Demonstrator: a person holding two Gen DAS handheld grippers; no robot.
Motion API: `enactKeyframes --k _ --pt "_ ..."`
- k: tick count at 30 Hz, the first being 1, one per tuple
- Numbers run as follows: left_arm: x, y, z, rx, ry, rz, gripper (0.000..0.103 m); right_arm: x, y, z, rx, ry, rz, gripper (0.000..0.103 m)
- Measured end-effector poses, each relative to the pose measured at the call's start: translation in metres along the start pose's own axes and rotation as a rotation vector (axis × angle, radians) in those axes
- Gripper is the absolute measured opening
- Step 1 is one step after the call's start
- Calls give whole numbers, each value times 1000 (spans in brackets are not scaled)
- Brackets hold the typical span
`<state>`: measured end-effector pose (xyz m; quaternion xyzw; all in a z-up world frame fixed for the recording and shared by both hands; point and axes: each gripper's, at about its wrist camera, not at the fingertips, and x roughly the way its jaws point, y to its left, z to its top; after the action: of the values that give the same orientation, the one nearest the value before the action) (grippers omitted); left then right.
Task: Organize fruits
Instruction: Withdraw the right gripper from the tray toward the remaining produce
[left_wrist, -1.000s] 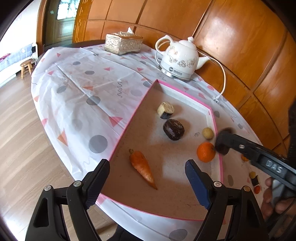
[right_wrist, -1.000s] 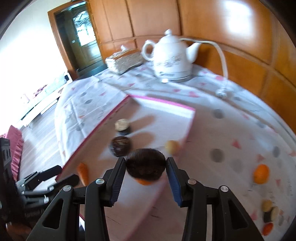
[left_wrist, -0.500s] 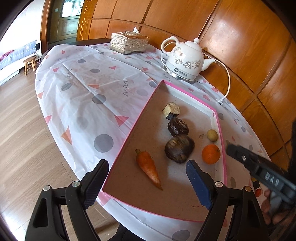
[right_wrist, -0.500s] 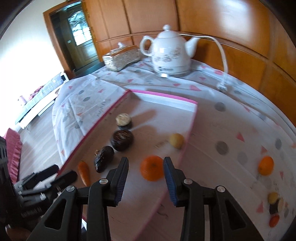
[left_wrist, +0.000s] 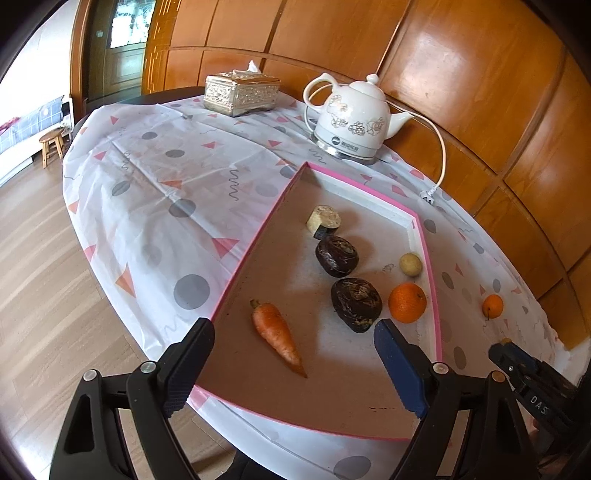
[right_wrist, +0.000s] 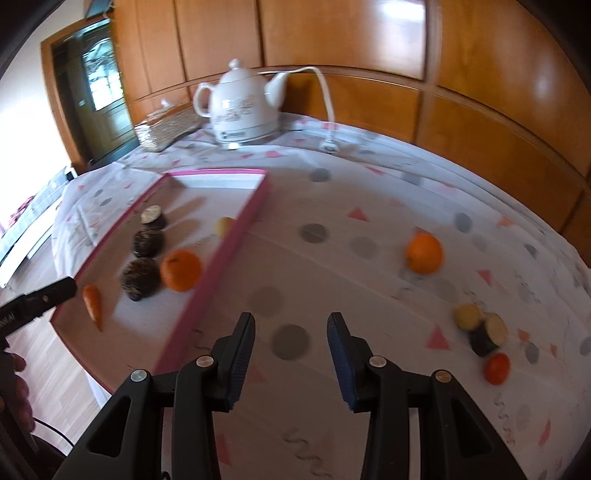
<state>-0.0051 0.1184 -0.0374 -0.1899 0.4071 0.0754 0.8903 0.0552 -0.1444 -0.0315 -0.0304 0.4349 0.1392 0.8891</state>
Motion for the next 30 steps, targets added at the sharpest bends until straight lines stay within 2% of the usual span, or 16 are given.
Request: enactKeyframes --k 15,21,30 --pt "-4 -28 -3 114 -6 -27 89 -29 -62 -34 156 -32 -145 43" --pt "-3 -36 -5 145 2 -35 88 -41 -99 -49 246 -40 -225 48" --pt "0 -47 -9 186 13 -38 89 -54 -148 -74 377 -39 -331 48"
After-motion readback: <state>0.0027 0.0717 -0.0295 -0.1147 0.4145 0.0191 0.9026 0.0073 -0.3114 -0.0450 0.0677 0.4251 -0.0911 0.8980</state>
